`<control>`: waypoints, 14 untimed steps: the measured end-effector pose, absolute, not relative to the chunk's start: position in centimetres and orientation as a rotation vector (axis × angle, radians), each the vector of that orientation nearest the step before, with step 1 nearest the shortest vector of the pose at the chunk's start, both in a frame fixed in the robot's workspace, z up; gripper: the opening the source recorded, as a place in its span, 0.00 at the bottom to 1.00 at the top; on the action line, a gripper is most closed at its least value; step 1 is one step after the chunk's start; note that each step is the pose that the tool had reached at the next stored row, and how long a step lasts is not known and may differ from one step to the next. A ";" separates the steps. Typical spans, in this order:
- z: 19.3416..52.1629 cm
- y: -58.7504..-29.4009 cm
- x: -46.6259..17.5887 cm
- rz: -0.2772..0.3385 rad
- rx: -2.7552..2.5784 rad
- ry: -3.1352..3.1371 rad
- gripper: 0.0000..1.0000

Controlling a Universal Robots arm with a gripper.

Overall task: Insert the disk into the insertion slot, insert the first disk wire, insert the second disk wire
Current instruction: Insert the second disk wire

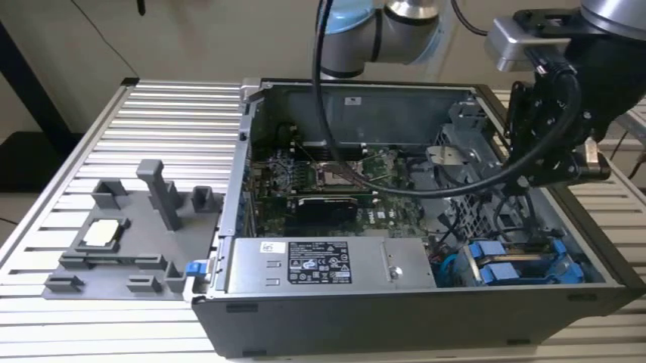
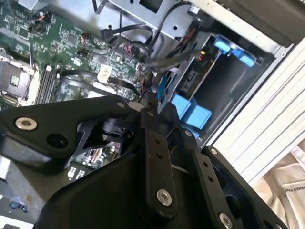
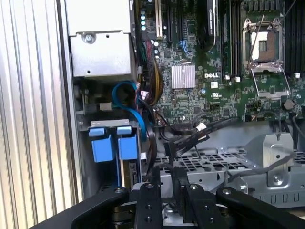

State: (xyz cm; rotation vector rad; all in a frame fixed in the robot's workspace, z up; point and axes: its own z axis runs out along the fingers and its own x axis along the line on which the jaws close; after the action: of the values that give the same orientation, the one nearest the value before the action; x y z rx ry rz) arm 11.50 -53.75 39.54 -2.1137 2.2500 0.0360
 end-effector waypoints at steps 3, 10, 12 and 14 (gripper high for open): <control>39.4 -53.7 10.3 0.032 -2.112 2.248 0.27; 39.1 -53.4 9.7 0.008 -2.117 2.241 0.27; 38.9 -53.1 9.7 -0.002 -2.134 2.221 0.27; 38.7 -52.8 9.7 -0.011 -2.156 2.199 0.27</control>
State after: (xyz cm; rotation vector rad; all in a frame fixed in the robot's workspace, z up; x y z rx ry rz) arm 9.72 -52.83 38.73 -2.1559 2.1994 -0.0106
